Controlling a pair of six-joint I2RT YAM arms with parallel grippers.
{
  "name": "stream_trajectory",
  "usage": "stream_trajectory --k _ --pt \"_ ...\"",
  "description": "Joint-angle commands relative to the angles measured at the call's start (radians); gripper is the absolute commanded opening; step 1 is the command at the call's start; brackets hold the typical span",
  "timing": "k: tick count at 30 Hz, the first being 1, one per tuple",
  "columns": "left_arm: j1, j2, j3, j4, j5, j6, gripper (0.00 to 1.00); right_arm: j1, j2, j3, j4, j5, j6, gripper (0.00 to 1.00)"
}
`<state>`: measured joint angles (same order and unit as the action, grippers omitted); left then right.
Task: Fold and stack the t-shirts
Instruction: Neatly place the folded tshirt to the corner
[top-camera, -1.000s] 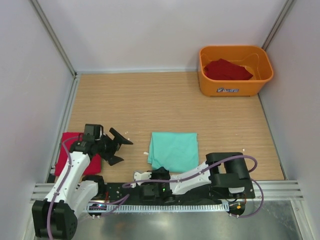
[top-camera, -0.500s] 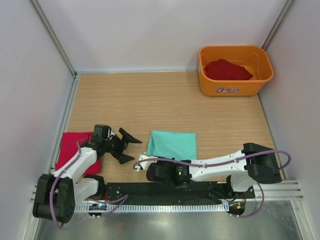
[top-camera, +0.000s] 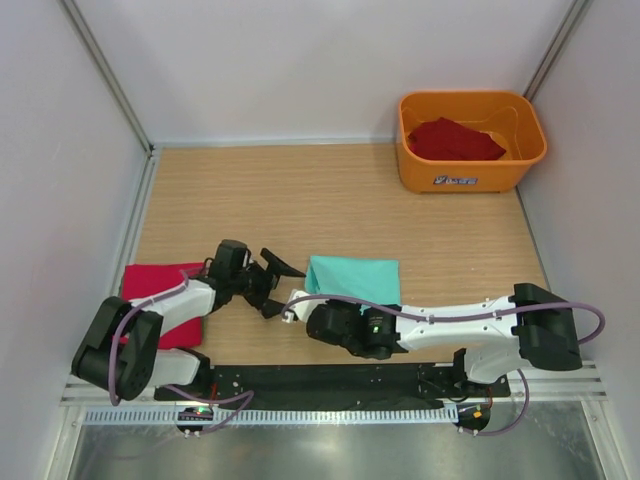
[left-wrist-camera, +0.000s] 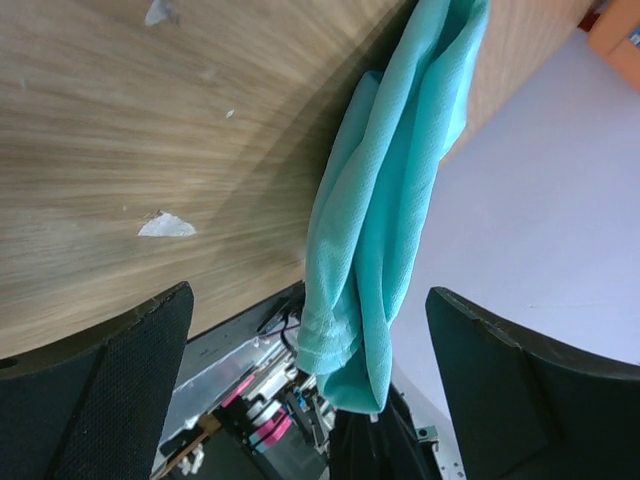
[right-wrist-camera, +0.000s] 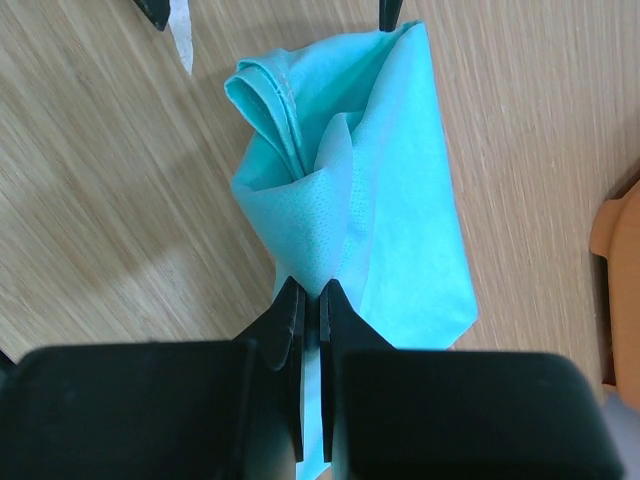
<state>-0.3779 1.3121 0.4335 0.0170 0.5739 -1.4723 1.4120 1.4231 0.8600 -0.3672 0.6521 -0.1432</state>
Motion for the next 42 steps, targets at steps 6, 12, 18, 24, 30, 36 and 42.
stream_trajectory --k 6,12,18,24,30,36,42 --pt "-0.041 0.111 0.108 0.15 -0.057 -0.066 1.0 -0.033 -0.072 0.01 0.019 -0.045 -0.039 0.02" --pt "-0.105 0.225 0.154 0.199 -0.061 -0.098 1.0 -0.057 -0.085 0.002 0.025 -0.069 -0.053 0.01" --pt "-0.108 0.202 0.16 0.106 -0.112 -0.097 1.0 -0.099 -0.111 0.001 0.034 -0.089 -0.067 0.01" --pt "-0.139 0.312 0.232 0.139 -0.091 -0.114 1.0 -0.104 -0.118 -0.004 0.036 -0.103 -0.061 0.02" --pt "-0.17 0.39 0.269 0.156 -0.105 -0.129 1.0 -0.105 -0.124 -0.009 0.036 -0.098 -0.059 0.02" --pt "-0.185 0.452 0.284 0.205 -0.103 -0.149 0.98 -0.108 -0.138 -0.004 0.017 -0.097 -0.05 0.01" --pt "-0.187 0.492 0.246 0.377 -0.137 -0.152 0.32 -0.108 -0.136 0.005 -0.004 -0.091 -0.019 0.02"
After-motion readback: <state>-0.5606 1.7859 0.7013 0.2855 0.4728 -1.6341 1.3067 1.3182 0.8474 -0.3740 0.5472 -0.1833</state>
